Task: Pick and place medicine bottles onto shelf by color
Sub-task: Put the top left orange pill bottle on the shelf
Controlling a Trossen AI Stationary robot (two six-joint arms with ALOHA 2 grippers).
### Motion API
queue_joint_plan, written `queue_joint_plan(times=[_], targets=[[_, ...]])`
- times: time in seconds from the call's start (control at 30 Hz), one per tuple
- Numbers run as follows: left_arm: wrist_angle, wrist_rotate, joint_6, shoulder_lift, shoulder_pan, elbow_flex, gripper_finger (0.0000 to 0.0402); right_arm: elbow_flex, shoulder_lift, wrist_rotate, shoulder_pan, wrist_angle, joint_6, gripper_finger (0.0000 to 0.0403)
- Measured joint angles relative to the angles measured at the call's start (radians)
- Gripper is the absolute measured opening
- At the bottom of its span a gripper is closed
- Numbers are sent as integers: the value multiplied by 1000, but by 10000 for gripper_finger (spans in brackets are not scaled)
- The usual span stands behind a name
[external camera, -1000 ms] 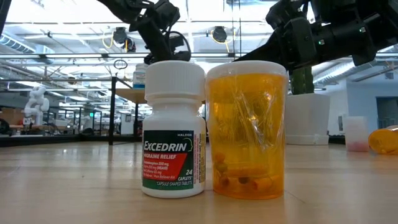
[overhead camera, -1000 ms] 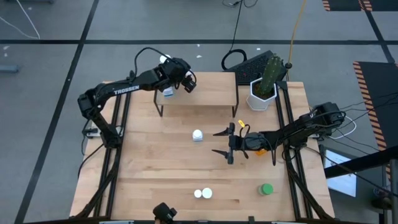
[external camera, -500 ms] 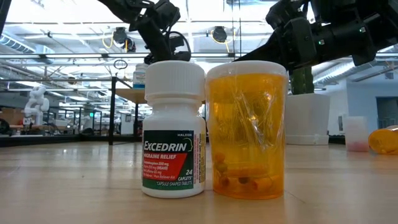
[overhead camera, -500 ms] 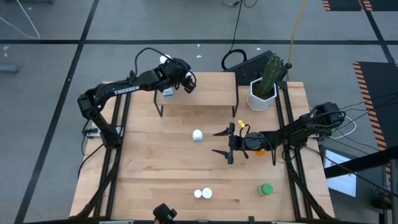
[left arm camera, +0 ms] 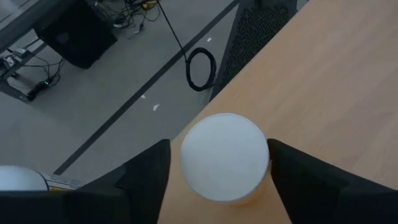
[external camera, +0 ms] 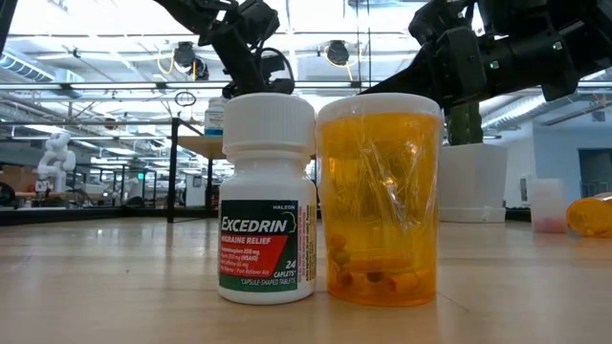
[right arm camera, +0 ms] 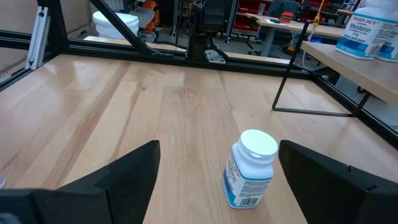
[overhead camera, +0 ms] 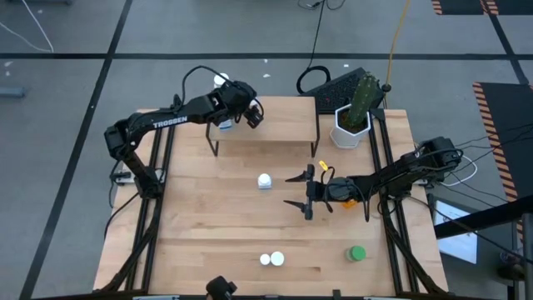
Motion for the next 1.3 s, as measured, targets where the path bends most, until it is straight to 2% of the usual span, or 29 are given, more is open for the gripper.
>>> queue_joint_plan(times=[0.13,0.27,0.53,0.67,0.9,1.07,1.3], targets=[[-8,0,-2,0,-5,0,302,0,0,0,0,0,5,325],[2,-3,23,-24,-31,0,313,0,0,0,0,0,5,325],[-33,-190,206,-41,-145,66,283,0,0,0,-1,0,4,325],[-57,-237,308,-24,-181,66,260,0,0,0,-1,0,5,325],[-92,-254,342,24,-158,66,237,0,0,0,-1,0,5,325],[-63,-289,378,41,-136,66,239,0,0,0,0,0,7,325],[-60,-288,401,49,-93,66,239,0,0,0,0,-6,5,325]])
